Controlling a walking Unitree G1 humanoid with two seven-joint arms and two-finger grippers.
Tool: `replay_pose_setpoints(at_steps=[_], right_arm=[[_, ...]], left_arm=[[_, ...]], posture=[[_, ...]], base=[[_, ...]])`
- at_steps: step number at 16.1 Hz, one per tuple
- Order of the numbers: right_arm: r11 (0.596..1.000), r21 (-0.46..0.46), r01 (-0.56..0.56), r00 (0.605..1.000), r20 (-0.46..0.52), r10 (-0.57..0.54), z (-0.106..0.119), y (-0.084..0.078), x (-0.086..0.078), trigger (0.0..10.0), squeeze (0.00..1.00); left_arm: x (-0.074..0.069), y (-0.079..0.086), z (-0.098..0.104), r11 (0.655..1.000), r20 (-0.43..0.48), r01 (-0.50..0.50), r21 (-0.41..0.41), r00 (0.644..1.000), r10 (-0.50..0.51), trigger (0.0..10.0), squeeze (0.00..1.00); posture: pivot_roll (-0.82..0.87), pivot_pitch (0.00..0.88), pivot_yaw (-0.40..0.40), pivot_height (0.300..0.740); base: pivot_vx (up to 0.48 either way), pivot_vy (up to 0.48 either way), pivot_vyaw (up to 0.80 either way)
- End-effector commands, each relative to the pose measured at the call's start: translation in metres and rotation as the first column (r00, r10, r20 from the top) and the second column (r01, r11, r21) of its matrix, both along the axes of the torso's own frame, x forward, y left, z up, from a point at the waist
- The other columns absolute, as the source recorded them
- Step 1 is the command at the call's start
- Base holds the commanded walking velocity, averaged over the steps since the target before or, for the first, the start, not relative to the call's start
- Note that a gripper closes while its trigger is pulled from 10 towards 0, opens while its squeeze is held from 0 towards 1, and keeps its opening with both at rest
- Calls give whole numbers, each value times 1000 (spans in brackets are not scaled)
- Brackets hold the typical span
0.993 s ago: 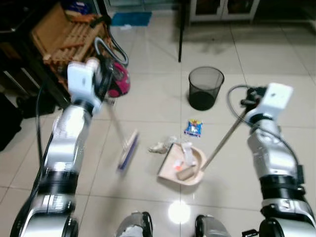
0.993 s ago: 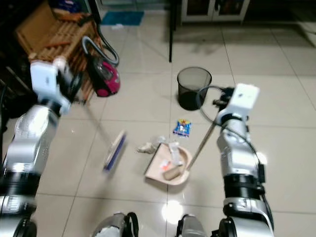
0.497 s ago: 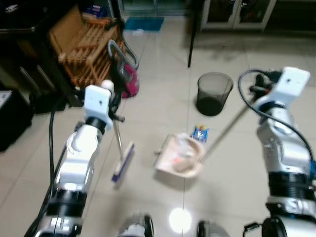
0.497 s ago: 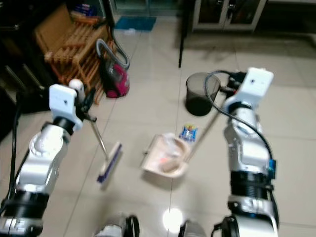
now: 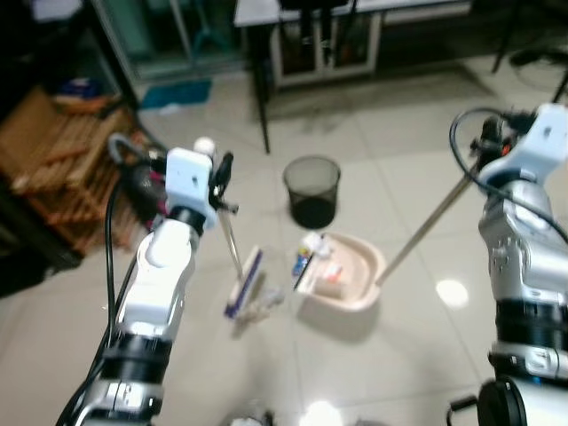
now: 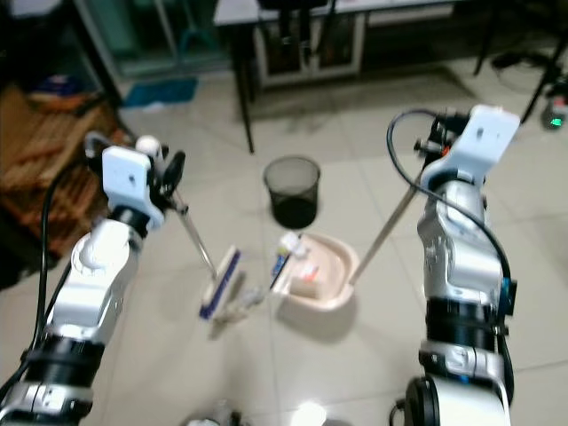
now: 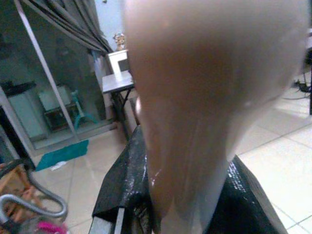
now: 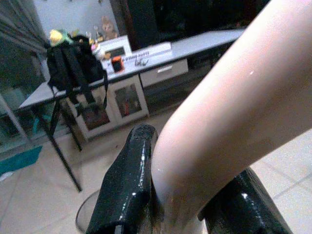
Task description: Sweep floor
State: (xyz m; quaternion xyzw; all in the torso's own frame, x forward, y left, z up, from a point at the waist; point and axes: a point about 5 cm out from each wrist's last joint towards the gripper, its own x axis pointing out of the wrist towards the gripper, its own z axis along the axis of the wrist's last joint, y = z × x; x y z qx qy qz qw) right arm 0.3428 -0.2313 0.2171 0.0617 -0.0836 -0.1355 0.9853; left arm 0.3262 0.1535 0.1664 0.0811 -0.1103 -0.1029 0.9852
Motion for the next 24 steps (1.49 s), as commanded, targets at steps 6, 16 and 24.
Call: replay_pose_setpoints(at_steps=[6,16,24], right_arm=[[995,63,-77,993,99,71,29,17,12,10000,0],[996,47,-82,988,138,75,48,14,23,10000,0],[999,-15,-39,990,137,41,47,8,23,10000,0]], left_arm=[[-4,27,6,993,51,-111,47,993,108,10000,0],[-6,30,2,989,44,-141,55,989,138,10000,0],[-6,22,-2,991,38,-123,56,992,121,10000,0]], posture=[[-58,0,75,740],[-49,0,67,740],[-57,0,71,740]], base=[[424,0,0],[424,0,0],[426,0,0]])
